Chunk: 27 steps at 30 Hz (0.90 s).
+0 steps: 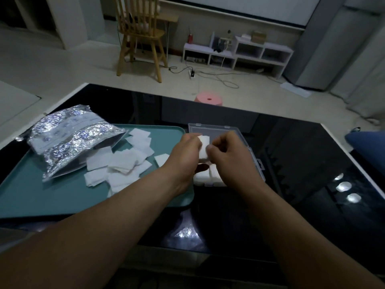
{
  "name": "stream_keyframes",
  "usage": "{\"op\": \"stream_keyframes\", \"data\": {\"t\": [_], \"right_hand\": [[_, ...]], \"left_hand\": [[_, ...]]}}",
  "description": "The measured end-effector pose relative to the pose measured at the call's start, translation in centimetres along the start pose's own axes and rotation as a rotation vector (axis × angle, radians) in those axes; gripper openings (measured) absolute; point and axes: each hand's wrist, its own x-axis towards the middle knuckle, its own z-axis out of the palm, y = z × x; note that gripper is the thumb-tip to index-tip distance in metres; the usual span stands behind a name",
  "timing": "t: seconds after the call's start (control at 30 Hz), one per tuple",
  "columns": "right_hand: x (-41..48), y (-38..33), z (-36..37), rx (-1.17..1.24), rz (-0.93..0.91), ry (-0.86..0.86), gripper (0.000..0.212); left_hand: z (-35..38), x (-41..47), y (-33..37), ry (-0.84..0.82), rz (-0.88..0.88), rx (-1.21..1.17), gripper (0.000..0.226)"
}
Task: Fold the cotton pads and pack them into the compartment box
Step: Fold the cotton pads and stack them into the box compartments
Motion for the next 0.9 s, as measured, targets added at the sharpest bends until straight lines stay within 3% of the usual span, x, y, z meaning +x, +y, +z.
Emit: {"op": "stream_keyframes", "data": {"t": [0.2, 0.3, 0.4, 0.53, 0.77, 0.9], "right_hand": [[2.0, 0.9, -1.7, 0.032, 0.059, -0.005, 0.013], [4.0, 2.6, -3.9, 0.090, 0.132, 0.122, 0.013], [5.0, 5.0, -5.8, 0.005, 0.181, 0.150, 0.016], [5.8, 7.7, -5.3, -0.066, 0.229, 0.097, 0.018], [6.8, 9.1, -3.6, -0.216, 0.239, 0.071, 0.017], [7.2, 8.8, -3.2, -0.314, 0.260, 0.015, 0.016]], "left_hand": [[1.8, 2.6, -0.5, 0.000, 0.086, 0.259, 0.040], [1.4, 5.1, -1.4, 0.006, 0.307, 0.677, 0.048], [0.8, 6.6, -2.5, -0.121, 0.478, 1.116, 0.045], [1.2, 7.1, -4.0, -0.221, 0.515, 1.420, 0.036], [1.0, 7.3, -4.8, -0.199, 0.539, 1.481, 0.033], [1.2, 7.3, -4.9, -0.194, 0.519, 1.476, 0.044]]}}
